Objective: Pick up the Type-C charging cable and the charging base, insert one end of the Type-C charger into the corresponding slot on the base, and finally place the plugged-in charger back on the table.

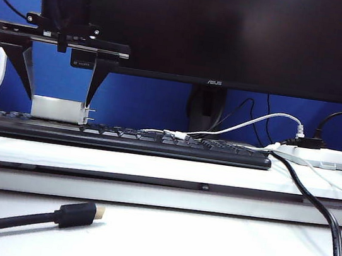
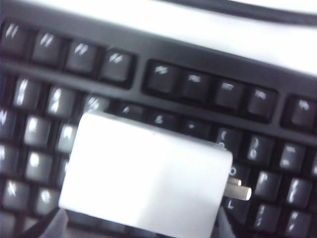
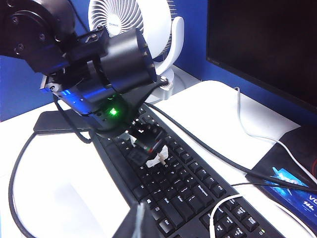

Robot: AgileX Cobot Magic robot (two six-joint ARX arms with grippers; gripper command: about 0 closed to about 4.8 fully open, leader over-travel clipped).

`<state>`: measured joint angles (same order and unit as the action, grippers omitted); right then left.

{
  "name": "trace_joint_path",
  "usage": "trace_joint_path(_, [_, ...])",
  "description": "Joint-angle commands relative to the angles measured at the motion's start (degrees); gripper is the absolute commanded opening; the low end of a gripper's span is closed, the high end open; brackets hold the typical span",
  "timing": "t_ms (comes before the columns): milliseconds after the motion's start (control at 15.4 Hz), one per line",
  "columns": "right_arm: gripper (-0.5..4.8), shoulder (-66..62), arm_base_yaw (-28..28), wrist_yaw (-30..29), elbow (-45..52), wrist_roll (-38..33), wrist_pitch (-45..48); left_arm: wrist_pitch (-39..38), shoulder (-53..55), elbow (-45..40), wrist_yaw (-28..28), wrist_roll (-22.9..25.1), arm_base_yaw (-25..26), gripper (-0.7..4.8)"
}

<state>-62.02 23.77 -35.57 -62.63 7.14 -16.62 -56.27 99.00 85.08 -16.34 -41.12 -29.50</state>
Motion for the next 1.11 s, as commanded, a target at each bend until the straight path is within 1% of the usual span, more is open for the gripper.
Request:
trace_joint_path(65, [-0.01,0.17,0.04,0.02,-0.46,0.15,0.61,2.62,-0.07,0.24,-1.95,11.56,0.02,4.04])
trace_joint_path(130, [-0.01,0.17,0.04,0.02,-0.57,0.15,0.68,4.04,-0.07,0.22,-1.88,18.6,0.0,4.04])
trace_joint_path(195, [-0.01,0.17,0.04,0.0,-0.57,0.11,0.85,4.76,-0.07,0.22,-1.88,22.34,0.0,4.04])
trace_joint_path(260, [-0.01,0.17,0.04,-0.07,-0.57,-0.15,1.27,5.75,-0.04,0.22,-1.68,27.82,0.0,4.04])
trace_joint_path(325, [-0.01,0.17,0.04,-0.17,-0.57,-0.85,1.68,6.05,-0.04,0.22,-1.53,32.15,0.0,4.04])
trace_joint_path(390, [-0.01,0.17,0.04,-0.2,-0.57,-1.18,1.86,5.75,-0.07,0.24,-2.05,32.02,0.0,4.03])
trace_joint_path(455, [-0.01,0.17,0.04,-0.2,-0.57,-1.18,1.86,3.91,-0.17,0.28,-3.19,25.44,0.02,3.98])
trace_joint_path(520, [-0.01,0.17,0.04,-0.17,-0.57,-1.18,1.86,-0.44,-0.33,0.28,-1.36,12.02,0.02,3.98])
trace_joint_path(585, [-0.01,0.17,0.04,-0.2,-0.57,-1.18,1.86,-1.44,-0.33,0.24,0.2,8.11,0.02,3.98])
trace_joint_path(780, [-0.01,0.17,0.04,-0.2,-0.57,-1.18,1.86,-0.9,-0.24,0.22,10.67,-9.03,0.02,3.99])
trace_joint_path(845, [-0.01,0.17,0.04,-0.2,-0.57,-1.18,1.86,1.2,-0.17,0.22,12.39,-12.7,0.02,3.99])
trace_joint_path(910, [-0.01,0.17,0.04,-0.33,-0.57,-1.18,1.86,2.47,-0.17,0.22,12.44,-15.3,0.02,3.99])
trace_joint_path(1041, [-0.01,0.17,0.04,-0.42,-0.57,-1.18,1.86,3.78,-0.17,0.22,11.89,-22.88,0.07,3.99])
trace_joint_path(1106, [-0.01,0.17,0.04,-0.42,-0.57,-1.18,1.86,3.74,-0.17,0.22,11.32,-24.33,0.09,3.99])
